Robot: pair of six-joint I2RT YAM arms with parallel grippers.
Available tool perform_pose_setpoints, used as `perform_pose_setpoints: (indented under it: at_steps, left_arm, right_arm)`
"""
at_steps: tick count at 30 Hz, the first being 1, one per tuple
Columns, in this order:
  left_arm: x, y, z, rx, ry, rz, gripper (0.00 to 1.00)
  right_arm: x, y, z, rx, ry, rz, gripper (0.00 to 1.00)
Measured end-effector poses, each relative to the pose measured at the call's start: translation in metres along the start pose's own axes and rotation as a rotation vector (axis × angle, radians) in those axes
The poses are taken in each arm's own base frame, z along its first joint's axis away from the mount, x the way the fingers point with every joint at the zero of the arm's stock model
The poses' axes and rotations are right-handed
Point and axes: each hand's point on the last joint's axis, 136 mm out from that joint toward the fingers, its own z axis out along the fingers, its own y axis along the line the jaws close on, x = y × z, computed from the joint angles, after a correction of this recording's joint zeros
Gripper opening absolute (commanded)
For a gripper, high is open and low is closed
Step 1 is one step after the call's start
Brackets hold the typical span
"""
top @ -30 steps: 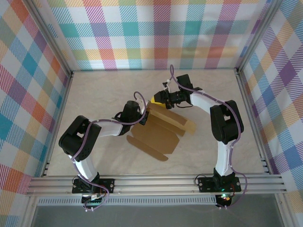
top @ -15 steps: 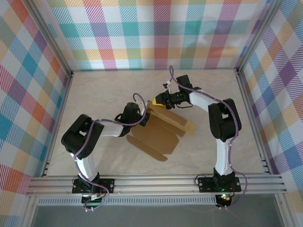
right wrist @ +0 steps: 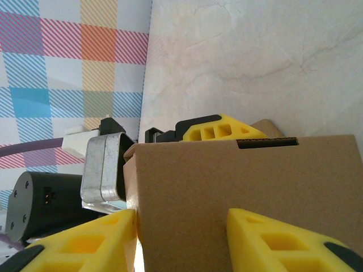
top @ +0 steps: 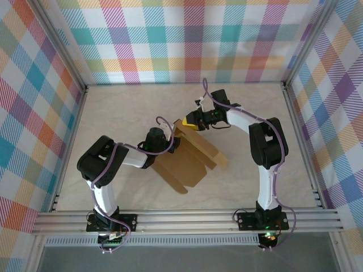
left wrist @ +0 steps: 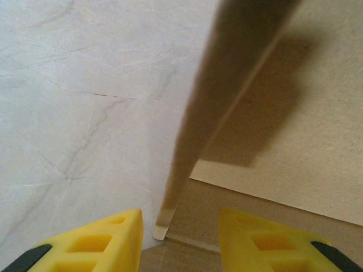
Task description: Fold the paper box
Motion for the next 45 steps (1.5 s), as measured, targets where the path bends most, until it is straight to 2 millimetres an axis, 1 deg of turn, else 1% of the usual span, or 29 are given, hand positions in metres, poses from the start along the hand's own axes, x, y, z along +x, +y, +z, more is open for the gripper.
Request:
perform_pose_setpoints:
  at_steps: [2, 4, 5, 7, 12, 16, 21, 25, 31, 35, 39, 45]
  left_arm:
    - [0.007, 0.003, -0.003, 0.003, 0.010, -0.006, 0.48]
    - [0.017, 0.007, -0.007, 0.002, 0.029, -0.010, 0.49]
    - [0.021, 0.009, -0.008, 0.000, 0.037, -0.011, 0.51]
    - [0.023, 0.011, -0.012, 0.003, 0.031, -0.014, 0.54]
    - [0.013, 0.020, -0.014, 0.004, -0.014, -0.032, 0.56]
    - [0.004, 0.020, -0.015, 0.027, -0.046, -0.052, 0.59]
    - [0.001, 0.013, -0.015, 0.066, -0.052, -0.052, 0.59]
    - [0.001, 0.009, -0.015, 0.091, -0.051, -0.050, 0.59]
    - [0.001, 0.009, -0.015, 0.095, -0.050, -0.052, 0.59]
    - [0.002, 0.010, -0.017, 0.094, -0.042, -0.054, 0.57]
    - [-0.004, 0.007, -0.020, 0.105, -0.053, -0.047, 0.55]
    - [-0.010, 0.003, -0.022, 0.126, -0.067, -0.038, 0.53]
  right_arm:
    - [0.000, 0.000, 0.000, 0.001, 0.001, -0.001, 0.44]
    - [-0.002, -0.001, -0.001, 0.001, 0.000, 0.001, 0.44]
    - [-0.002, -0.001, -0.001, -0.001, 0.000, -0.002, 0.44]
    - [-0.003, -0.001, -0.002, -0.001, 0.000, -0.005, 0.44]
    - [-0.003, -0.001, -0.002, -0.001, 0.003, -0.005, 0.43]
    - [-0.002, 0.000, -0.002, -0.004, 0.005, -0.006, 0.42]
    - [-0.001, 0.001, -0.002, -0.010, 0.009, -0.005, 0.43]
    - [0.001, 0.002, -0.002, -0.021, 0.020, 0.000, 0.47]
    - [0.004, 0.002, -0.002, -0.025, 0.029, -0.009, 0.46]
    - [0.010, 0.003, -0.001, -0.031, 0.049, -0.008, 0.46]
    - [0.016, 0.008, 0.000, -0.044, 0.074, -0.020, 0.46]
    - [0.023, 0.022, 0.005, -0.069, 0.115, -0.058, 0.46]
